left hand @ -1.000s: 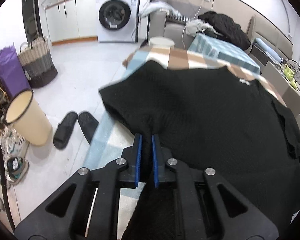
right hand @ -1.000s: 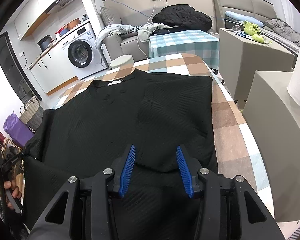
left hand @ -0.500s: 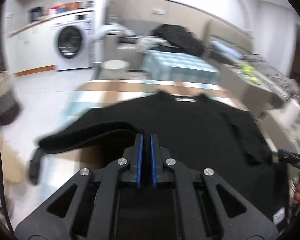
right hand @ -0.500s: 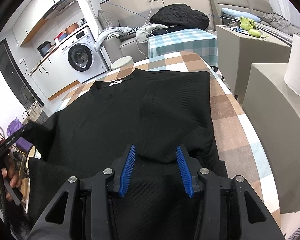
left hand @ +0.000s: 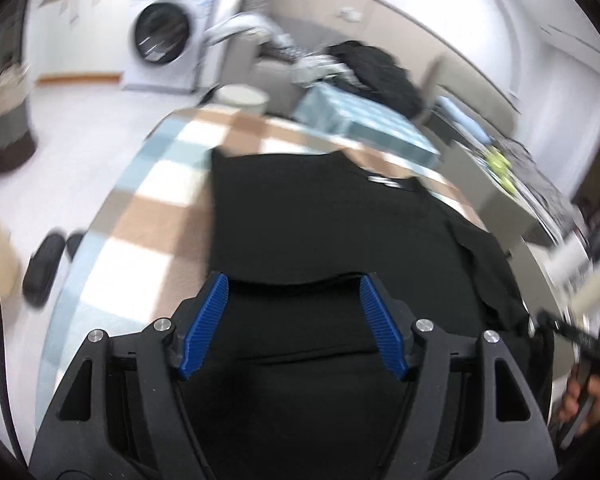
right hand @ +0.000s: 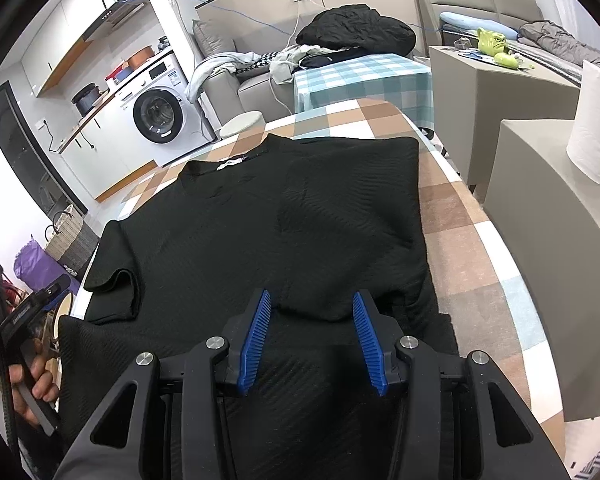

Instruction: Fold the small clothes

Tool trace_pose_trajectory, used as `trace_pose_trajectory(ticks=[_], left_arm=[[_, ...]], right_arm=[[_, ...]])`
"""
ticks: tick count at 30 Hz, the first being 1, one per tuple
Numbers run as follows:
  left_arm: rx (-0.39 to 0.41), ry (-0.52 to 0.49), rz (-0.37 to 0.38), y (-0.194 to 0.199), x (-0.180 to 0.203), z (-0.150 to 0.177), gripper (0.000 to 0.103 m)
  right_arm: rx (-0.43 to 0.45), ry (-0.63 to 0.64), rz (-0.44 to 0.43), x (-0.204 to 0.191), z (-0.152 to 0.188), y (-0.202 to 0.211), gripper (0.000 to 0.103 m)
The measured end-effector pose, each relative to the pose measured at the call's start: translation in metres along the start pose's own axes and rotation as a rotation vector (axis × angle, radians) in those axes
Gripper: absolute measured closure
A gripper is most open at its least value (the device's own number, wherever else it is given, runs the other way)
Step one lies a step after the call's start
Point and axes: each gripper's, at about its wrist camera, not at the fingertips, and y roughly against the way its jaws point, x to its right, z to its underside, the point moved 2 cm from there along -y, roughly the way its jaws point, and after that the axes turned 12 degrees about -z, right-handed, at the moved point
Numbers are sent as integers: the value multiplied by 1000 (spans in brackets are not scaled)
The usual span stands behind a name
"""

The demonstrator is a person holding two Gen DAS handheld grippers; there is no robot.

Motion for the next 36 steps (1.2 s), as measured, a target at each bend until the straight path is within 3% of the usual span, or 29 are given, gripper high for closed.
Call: trace_pose_trajectory(ticks=[5, 6, 7, 9, 10, 14, 18, 20, 22, 23, 24, 27, 34, 36], left_arm=[[-108, 111, -33, -37, -37, -2, 37], [-120, 124, -35, -44, -40, -3, 41], [-114, 129, -33, -48, -38, -4, 48], [-112, 107, -39, -57, -32, -6, 90], [-117, 92, -32, -61, -26, -8, 99], [-48, 46, 8, -53, -1, -21, 101], [64, 34, 138, -26, 35, -49, 100], [111, 19, 189, -15, 56, -60, 93], [115, -31, 184, -7, 72, -64, 59], [130, -55, 180, -2, 77, -63, 30], [154, -63, 181, 3, 78, -61, 22], [165, -105, 164, 13, 80, -52, 22], [122, -70, 104, 21, 50, -33, 22], [108, -54, 88, 23, 38, -27, 22]], right_arm=[[-22, -15, -7, 6, 2, -8, 58], [-25, -17, -6, 7, 3, -10, 58], [-27, -20, -5, 8, 3, -10, 58], [-27, -36, 0, 13, 5, -10, 58], [-26, -44, 2, 15, 6, -10, 58], [-20, -64, 8, 19, 7, -8, 58], [-11, -60, 0, 17, 5, -5, 58], [-15, -55, 1, 17, 5, -4, 58], [-16, -50, 6, 17, 4, -2, 58], [-12, -49, 12, 17, 3, 0, 58], [-8, -50, 16, 17, 3, 2, 58], [5, -59, 23, 19, 2, 8, 55], [6, -59, 27, 20, 7, 14, 53], [3, -56, 28, 21, 8, 17, 46]])
